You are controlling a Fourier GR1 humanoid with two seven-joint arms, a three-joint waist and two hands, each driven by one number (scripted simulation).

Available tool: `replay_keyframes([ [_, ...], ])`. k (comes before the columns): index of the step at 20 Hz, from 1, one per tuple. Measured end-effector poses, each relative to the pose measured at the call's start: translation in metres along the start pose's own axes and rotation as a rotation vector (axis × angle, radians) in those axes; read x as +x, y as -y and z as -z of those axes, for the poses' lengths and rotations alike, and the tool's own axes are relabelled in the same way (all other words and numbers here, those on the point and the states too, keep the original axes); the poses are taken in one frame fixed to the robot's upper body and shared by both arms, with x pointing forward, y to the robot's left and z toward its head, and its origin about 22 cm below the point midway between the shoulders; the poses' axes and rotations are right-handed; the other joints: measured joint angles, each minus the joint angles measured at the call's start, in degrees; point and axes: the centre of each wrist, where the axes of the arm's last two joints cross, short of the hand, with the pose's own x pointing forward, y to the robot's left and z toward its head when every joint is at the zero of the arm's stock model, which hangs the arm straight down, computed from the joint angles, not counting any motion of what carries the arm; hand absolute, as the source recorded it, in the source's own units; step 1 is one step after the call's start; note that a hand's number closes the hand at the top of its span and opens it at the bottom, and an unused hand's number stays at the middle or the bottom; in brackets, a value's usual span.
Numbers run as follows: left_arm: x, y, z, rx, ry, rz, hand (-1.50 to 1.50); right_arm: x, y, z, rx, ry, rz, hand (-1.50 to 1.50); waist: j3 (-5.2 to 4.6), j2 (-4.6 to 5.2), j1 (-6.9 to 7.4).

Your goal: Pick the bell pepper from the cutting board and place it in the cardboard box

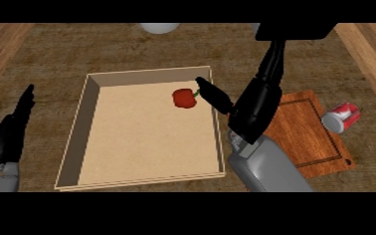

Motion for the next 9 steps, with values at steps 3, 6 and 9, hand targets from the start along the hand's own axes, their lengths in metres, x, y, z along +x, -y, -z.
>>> replay_keyframes([
  [3,-0.003,-0.003,-0.001,0.011,-0.008,0.003,0.00,-0.013,0.031,-0.020,-0.020,-0.033,0.009,-1.50,-0.01,0.00,-0.78],
  [6,0.000,-0.006,-0.002,0.013,-0.006,0.000,0.00,-0.019,0.066,-0.042,-0.036,-0.060,0.018,-1.50,-0.01,0.06,-0.97],
  [9,0.005,-0.008,0.002,0.015,-0.003,-0.001,0.00,-0.026,0.106,-0.061,-0.024,-0.085,0.017,-1.50,-0.01,0.29,-0.88],
])
